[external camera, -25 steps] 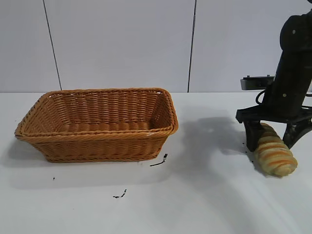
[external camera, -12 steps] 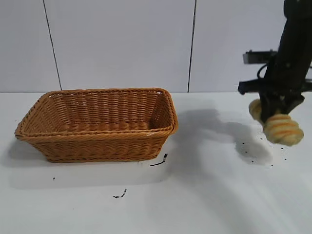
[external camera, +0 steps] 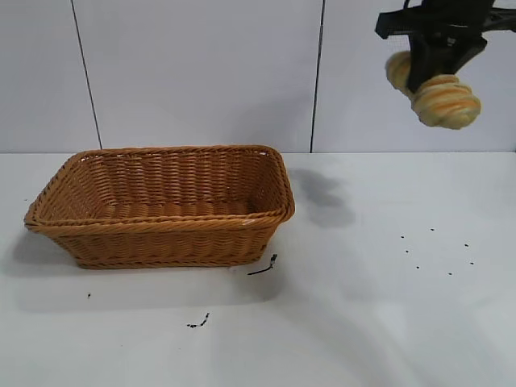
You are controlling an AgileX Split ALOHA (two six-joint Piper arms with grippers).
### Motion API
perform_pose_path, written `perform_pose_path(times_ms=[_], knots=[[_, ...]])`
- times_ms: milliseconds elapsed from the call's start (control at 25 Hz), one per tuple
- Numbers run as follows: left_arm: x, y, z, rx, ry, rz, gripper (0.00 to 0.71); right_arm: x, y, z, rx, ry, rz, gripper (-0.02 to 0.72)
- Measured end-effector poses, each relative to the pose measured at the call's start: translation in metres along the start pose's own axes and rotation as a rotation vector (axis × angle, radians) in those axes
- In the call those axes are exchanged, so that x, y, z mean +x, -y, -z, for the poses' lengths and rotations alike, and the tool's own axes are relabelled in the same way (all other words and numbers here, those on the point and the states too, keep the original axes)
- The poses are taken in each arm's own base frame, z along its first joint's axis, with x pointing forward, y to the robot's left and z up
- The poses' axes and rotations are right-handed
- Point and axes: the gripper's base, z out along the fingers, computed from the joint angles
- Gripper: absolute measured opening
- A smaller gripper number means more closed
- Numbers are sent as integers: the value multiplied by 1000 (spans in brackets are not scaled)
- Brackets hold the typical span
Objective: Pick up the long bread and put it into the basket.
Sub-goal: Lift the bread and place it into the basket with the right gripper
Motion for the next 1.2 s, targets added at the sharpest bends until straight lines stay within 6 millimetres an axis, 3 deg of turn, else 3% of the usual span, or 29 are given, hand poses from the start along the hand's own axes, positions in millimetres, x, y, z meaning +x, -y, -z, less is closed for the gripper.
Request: perform_pose_path(times_ms=[240,520,680,1000,1200], knots=[[0,0,0,0,0,0,696,-30,-76,-24,-49,80,299,135],[0,0,0,0,0,0,696,-44,-149,-54,-70,200,609,135],[0,0,0,0,0,0,696,-46,-170,-79,-72,239,734,135],[0,0,0,0,0,0,696,-36,-179,-136,-91,208,776,135],[0,0,0,0,0,0,696,-32,-181,-150,-99,195,775,153]])
